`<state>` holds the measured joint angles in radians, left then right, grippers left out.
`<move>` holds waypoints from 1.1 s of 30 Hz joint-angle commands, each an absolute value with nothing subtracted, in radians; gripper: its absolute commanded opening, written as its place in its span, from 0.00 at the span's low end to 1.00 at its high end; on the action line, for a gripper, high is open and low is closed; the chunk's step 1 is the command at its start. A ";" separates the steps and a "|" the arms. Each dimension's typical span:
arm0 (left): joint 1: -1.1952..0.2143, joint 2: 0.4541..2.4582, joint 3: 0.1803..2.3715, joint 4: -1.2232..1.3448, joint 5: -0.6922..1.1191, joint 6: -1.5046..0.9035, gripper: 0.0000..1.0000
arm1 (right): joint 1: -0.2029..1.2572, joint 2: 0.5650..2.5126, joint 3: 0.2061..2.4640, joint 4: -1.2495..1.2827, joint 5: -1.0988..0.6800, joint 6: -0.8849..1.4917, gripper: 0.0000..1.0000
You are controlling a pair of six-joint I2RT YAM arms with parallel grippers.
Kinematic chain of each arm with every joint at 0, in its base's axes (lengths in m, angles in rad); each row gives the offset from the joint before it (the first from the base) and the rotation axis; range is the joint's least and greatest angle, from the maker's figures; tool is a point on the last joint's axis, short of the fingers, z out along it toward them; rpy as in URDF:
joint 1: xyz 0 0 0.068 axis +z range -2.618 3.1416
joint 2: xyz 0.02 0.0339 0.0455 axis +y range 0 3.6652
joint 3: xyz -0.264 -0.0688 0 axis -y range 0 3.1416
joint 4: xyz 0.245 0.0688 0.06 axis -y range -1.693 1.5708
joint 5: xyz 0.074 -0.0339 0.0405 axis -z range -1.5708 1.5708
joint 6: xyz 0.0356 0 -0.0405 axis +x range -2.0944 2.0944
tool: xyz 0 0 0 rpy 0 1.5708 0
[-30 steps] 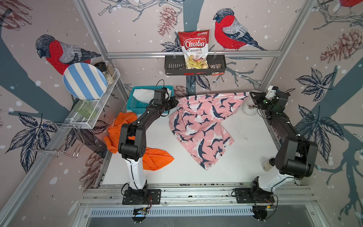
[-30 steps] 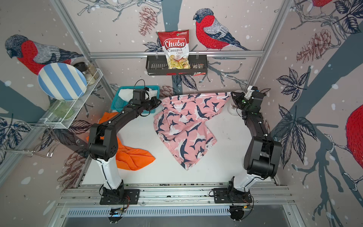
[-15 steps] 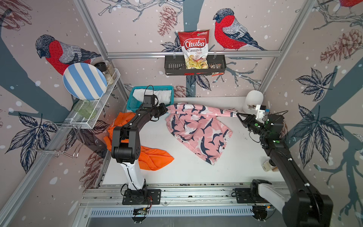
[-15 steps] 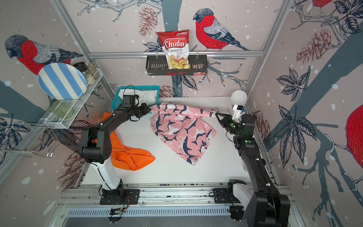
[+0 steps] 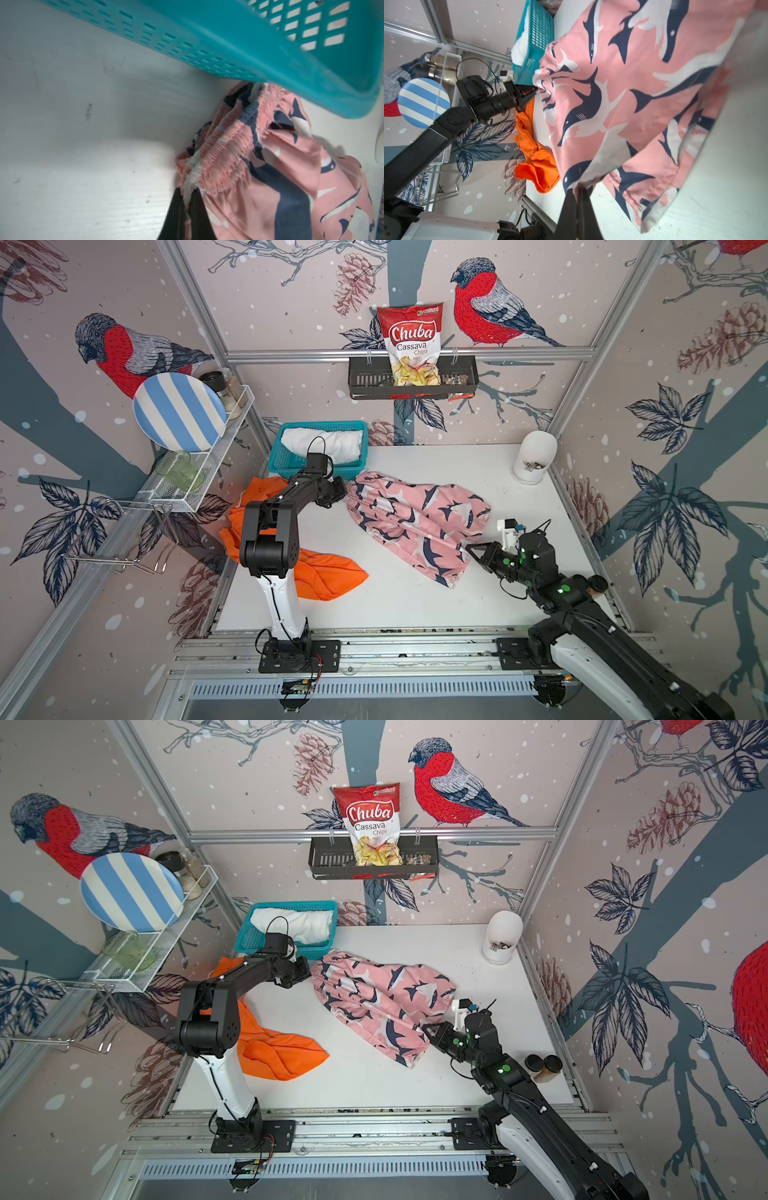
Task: Roll up the shorts
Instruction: Fold the shorts at the center of the board.
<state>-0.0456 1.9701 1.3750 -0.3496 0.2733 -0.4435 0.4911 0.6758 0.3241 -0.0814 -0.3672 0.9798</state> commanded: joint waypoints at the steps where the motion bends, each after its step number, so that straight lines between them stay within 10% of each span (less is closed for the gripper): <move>1: -0.037 1.987 1.391 -0.391 0.194 -0.415 0.00 | 0.548 0.676 0.261 -0.043 -0.313 1.054 0.00; 22: -0.034 1.983 1.470 -0.458 0.167 -0.418 0.01 | 0.691 0.654 0.128 -0.066 -0.513 1.045 0.01; 24: -0.034 1.986 1.461 -0.456 0.167 -0.422 0.06 | 0.708 0.670 0.113 -0.050 -0.532 1.045 0.06; 28: -0.034 1.933 1.463 -0.478 0.114 -0.413 0.36 | 0.715 0.648 0.155 -0.079 -0.570 1.016 0.47; 33: -0.040 1.817 1.490 -0.538 0.075 -0.394 0.48 | 0.715 0.619 0.319 -0.231 -0.518 0.926 0.57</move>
<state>-0.0360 1.8629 1.4715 -0.5098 0.1287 -0.4137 0.7139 0.6220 0.2573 -0.1478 -0.5327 0.9962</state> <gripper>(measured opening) 0.481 0.571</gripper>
